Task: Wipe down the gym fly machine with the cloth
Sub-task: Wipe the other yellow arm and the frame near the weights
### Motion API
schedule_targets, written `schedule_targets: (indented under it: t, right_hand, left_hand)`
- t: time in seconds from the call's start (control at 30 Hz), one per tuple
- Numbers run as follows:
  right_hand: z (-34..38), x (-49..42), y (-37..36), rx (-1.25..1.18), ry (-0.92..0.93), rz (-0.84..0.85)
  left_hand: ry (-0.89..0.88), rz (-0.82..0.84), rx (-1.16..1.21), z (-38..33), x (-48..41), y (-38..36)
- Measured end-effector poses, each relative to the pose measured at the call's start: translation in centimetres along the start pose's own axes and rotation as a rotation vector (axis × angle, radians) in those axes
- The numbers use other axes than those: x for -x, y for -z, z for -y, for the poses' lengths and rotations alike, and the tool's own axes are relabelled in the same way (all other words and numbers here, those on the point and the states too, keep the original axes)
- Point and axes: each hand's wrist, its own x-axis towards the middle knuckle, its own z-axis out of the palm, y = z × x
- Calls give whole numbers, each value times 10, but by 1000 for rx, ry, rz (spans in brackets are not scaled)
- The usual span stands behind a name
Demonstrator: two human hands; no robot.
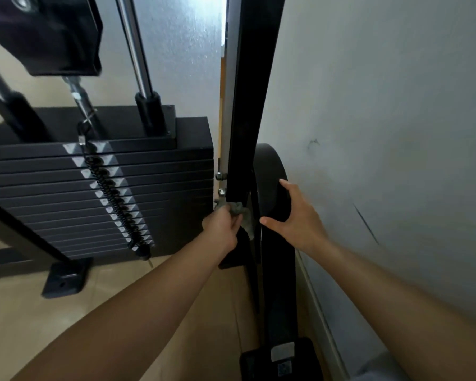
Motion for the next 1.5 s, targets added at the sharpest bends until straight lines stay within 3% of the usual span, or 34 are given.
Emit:
schedule_targets:
  t: [0.23, 0.37, 0.53, 0.63, 0.73, 0.83, 1.03, 1.17, 1.37, 1.5]
  right_hand:
    - [15, -3, 3, 108, -22, -53]
    - [42, -6, 9, 48, 182, -170]
    - [65, -7, 21, -590, 107, 150]
    - [61, -8, 25, -593, 112, 155]
    - [62, -8, 27, -630, 114, 210]
    - [65, -7, 25, -623, 118, 202]
    - [60, -11, 28, -405, 94, -47]
    - [62, -15, 32, -307, 18, -231]
    - [94, -37, 29, -787, -212, -401]
    - [115, -51, 23, -1102, -188, -210]
  left_hand:
    - [-252, 100, -71, -28, 63, -17]
    - [-357, 272, -364, -48, 90, -5]
    - [-572, 383, -782, -72, 102, 1]
    - [-646, 476, -1004, -84, 106, 4]
    - [-625, 588, -1090, -93, 108, 9]
    - [-710, 614, -1153, -98, 109, 9]
    - [-945, 418, -1140, -92, 105, 6]
    - [-1161, 109, -976, -93, 102, 4]
    - [-1035, 92, -612, -68, 105, -17]
    - [-1037, 153, -472, -61, 108, -27]
